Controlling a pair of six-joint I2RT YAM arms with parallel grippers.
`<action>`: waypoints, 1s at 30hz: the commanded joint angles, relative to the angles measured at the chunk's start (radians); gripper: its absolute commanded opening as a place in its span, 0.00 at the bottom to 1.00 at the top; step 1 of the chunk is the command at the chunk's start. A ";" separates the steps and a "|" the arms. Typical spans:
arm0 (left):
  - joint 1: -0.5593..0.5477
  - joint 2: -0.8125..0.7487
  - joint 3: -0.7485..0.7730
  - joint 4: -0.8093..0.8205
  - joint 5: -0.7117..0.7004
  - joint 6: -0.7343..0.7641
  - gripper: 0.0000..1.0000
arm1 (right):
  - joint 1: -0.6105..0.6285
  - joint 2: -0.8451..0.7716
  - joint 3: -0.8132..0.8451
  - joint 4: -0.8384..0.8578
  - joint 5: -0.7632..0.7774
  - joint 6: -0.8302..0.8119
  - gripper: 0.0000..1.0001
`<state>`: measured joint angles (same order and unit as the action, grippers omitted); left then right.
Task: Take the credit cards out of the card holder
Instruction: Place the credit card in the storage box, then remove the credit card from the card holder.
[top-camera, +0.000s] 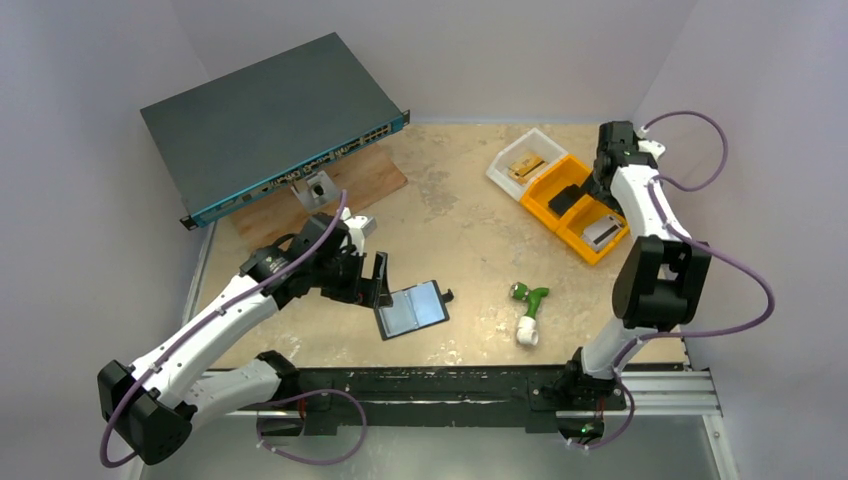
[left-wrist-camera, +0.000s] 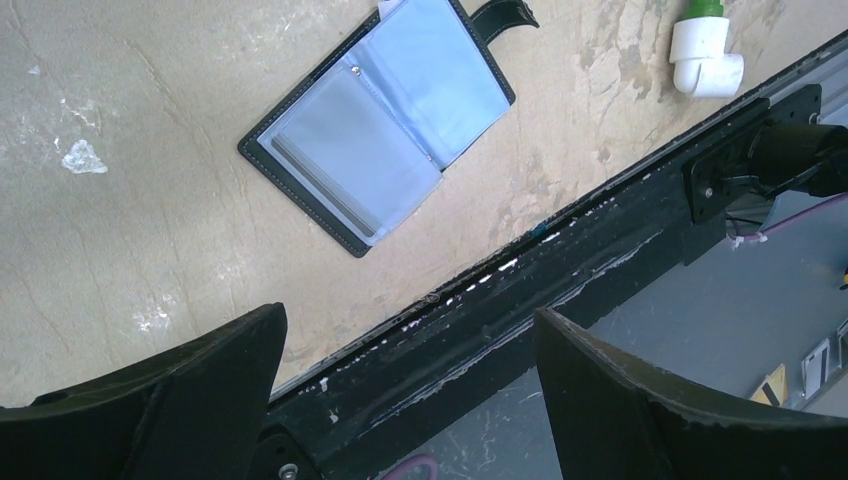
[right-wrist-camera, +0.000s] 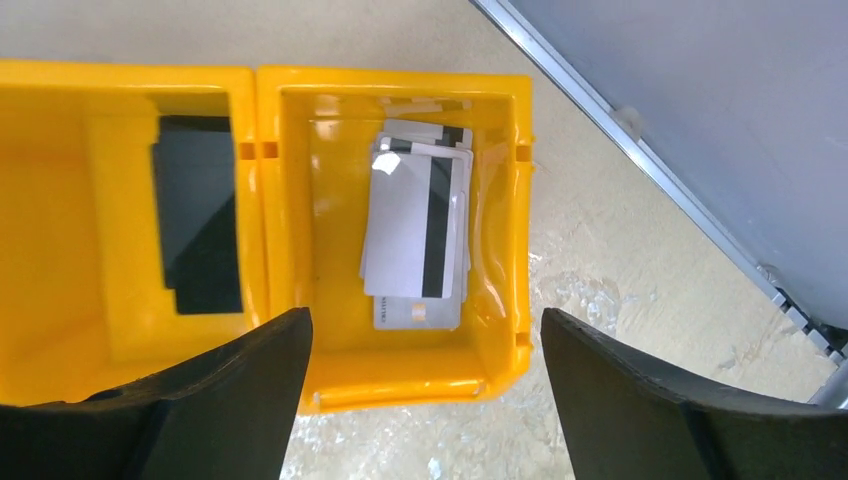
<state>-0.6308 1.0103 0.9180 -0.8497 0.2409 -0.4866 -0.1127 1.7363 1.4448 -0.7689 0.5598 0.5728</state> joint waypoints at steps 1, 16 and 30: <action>0.004 -0.026 0.002 0.028 -0.006 0.007 0.94 | 0.002 -0.100 0.058 -0.027 -0.062 -0.009 0.85; 0.054 -0.010 -0.024 0.045 -0.029 -0.046 0.94 | 0.491 -0.368 -0.107 0.096 -0.176 0.100 0.90; 0.143 -0.002 -0.119 0.059 -0.107 -0.112 0.94 | 0.939 -0.330 -0.353 0.354 -0.275 0.222 0.86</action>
<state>-0.5156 1.0046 0.8162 -0.8234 0.1707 -0.5682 0.7647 1.4147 1.1439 -0.5419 0.3206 0.7403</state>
